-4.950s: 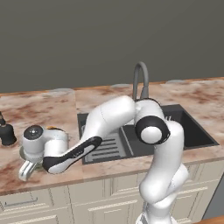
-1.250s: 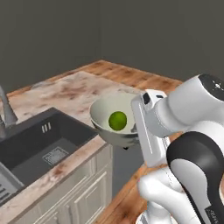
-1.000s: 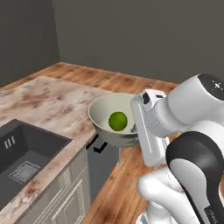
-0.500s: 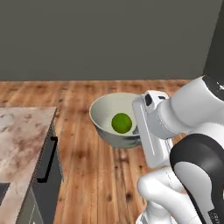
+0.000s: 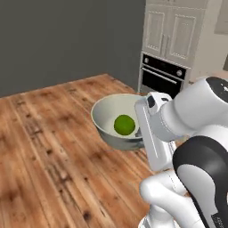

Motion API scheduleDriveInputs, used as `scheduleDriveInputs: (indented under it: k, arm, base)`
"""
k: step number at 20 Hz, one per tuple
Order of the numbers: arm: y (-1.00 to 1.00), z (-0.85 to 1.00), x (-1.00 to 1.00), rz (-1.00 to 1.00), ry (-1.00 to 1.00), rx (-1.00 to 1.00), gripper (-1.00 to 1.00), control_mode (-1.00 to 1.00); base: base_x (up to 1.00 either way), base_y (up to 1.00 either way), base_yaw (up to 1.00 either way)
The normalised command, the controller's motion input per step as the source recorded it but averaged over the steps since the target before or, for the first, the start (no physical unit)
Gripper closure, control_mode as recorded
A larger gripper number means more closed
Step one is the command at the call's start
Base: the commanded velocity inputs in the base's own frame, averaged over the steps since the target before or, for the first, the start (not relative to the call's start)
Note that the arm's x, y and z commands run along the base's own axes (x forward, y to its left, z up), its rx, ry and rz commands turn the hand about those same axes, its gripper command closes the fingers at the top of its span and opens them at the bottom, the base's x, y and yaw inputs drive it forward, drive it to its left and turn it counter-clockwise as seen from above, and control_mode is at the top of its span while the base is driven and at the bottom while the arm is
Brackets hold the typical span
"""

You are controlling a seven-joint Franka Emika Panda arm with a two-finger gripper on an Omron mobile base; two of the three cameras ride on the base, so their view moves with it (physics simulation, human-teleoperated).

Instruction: Pick the lime from the sink and place it in the bowl. Then pick the bowl and place it in the microwave. Then close the microwave door and press the start button.

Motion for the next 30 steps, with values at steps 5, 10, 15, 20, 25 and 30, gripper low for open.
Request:
scheduleDriveInputs:
  k: [5, 10, 15, 20, 25, 30]
  arm:
    - [0.0, 0.0, 0.0, 0.0, 0.0, 0.0, 1.0, 1.0]
    - [0.0, 0.0, 0.0, 0.0, 0.0, 0.0, 1.0, 1.0]
    - [0.0, 0.0, 0.0, 0.0, 0.0, 0.0, 1.0, 1.0]
    - [0.0, 0.0, 0.0, 0.0, 0.0, 0.0, 1.0, 1.0]
    - [0.0, 0.0, 0.0, 0.0, 0.0, 0.0, 1.0, 1.0]
    - [0.0, 0.0, 0.0, 0.0, 0.0, 0.0, 1.0, 1.0]
  base:
    - [-0.18, -0.01, -0.82]
    - [-0.13, -0.06, -0.8]
    - [-0.09, -0.04, -0.74]
    - [-0.04, -0.18, -0.64]
    - [0.0, -0.52, -0.34]
    - [0.0, -0.9, -0.17]
